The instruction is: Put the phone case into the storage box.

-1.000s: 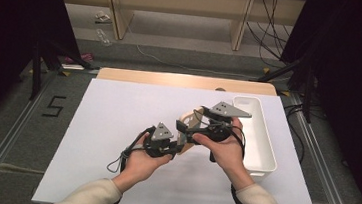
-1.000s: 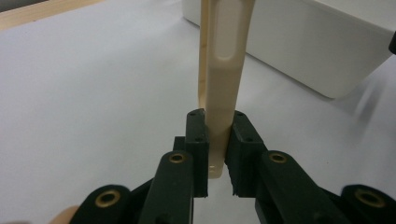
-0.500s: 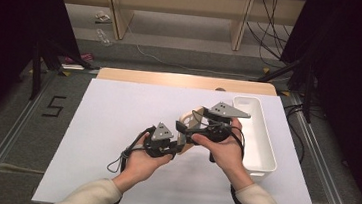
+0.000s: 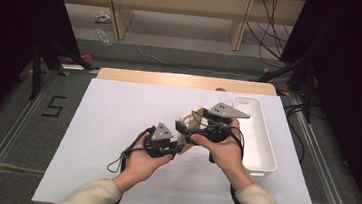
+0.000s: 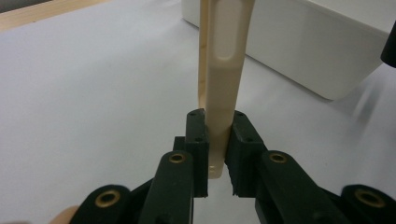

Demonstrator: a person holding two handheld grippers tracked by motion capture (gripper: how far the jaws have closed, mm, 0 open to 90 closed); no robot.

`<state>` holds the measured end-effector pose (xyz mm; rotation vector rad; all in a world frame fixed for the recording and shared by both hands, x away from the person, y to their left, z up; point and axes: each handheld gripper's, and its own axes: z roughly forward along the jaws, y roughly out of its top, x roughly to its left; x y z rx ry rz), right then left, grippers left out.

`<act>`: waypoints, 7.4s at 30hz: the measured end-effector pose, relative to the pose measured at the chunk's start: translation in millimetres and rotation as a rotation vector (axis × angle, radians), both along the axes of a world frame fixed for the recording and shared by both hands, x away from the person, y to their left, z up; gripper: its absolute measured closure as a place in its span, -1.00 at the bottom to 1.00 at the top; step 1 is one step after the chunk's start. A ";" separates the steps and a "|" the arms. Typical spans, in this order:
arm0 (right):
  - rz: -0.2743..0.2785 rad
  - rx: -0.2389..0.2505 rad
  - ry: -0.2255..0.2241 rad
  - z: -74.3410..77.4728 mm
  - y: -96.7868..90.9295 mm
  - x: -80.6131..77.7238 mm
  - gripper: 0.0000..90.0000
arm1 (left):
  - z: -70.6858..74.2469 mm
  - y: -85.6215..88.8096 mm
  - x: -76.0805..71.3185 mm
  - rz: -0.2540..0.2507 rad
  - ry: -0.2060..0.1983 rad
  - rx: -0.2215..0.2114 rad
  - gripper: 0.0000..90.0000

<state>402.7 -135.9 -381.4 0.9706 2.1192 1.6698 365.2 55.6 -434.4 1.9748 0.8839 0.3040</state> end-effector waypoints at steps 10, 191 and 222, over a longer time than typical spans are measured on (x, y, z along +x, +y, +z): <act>-0.008 0.003 -0.008 -0.5 -0.1 -0.2 -0.88 | 0.2 0.0 -0.1 0.000 0.002 -0.005 0.77; -0.358 0.025 -0.172 47.5 -84.8 9.9 -0.74 | -6.6 128.1 -21.1 0.071 -0.079 0.166 -1.00; -0.405 0.023 -0.181 50.7 -98.1 11.8 -0.74 | -6.8 129.3 -20.2 0.076 -0.078 0.162 -1.00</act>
